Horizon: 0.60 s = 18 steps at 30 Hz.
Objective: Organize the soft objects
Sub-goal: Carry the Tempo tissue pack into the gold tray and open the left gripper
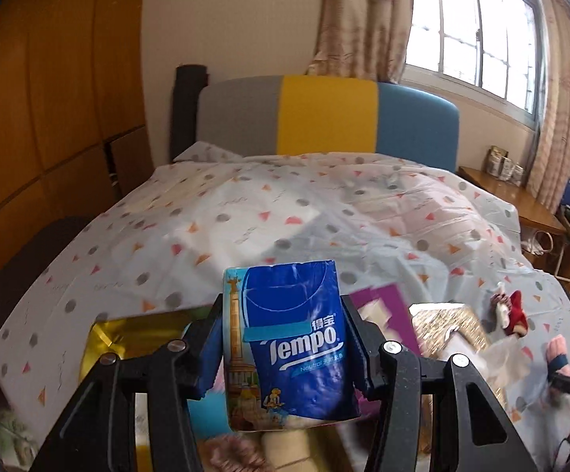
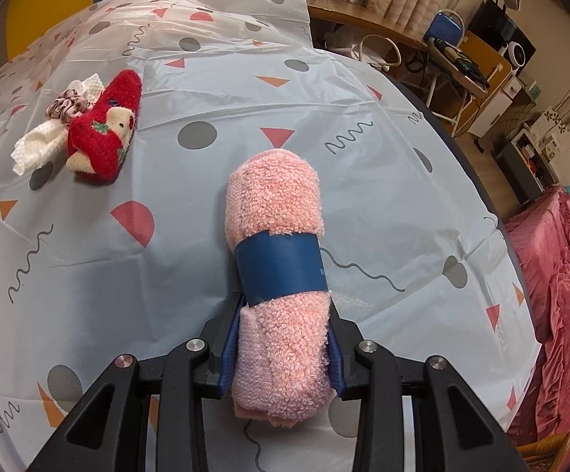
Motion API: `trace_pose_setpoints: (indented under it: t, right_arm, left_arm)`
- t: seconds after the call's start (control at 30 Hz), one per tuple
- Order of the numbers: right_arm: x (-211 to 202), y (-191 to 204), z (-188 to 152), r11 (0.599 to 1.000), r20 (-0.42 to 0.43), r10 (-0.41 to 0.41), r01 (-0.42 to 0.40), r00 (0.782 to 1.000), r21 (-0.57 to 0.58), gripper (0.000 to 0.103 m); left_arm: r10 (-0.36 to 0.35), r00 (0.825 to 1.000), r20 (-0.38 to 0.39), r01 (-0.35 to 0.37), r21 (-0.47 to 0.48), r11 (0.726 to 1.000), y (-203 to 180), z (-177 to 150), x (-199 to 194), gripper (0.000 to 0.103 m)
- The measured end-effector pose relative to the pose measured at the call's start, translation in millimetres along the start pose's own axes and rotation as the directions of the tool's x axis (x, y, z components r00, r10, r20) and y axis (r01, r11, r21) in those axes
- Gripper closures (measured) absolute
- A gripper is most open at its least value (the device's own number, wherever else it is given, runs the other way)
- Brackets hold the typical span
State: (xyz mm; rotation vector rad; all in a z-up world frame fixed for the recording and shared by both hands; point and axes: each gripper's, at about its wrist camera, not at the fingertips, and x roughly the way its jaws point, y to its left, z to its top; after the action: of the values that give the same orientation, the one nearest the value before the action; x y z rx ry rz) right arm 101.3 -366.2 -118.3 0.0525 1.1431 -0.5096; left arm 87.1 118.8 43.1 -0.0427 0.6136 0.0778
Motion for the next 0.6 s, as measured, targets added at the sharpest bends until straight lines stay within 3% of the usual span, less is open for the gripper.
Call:
trace_pose_setpoints:
  t: [0.27,0.6]
  right_arm:
    - [-3.6,9.2,-3.1,0.997,0.027,-0.053,0.054,0.998,-0.056,0.066]
    - [-4.7,15.0,-3.6,0.991,0.051,-0.089,0.094,0.995,-0.098,0.067]
  left_arm:
    - [0.064,0.996,-0.068,-0.069,-0.080,0.994,52.3,-52.9,-13.0,0.049]
    - [0.126,0.986,-0.106,-0.138,-0.113,0.984,86.6,-86.7,-25.6,0.049]
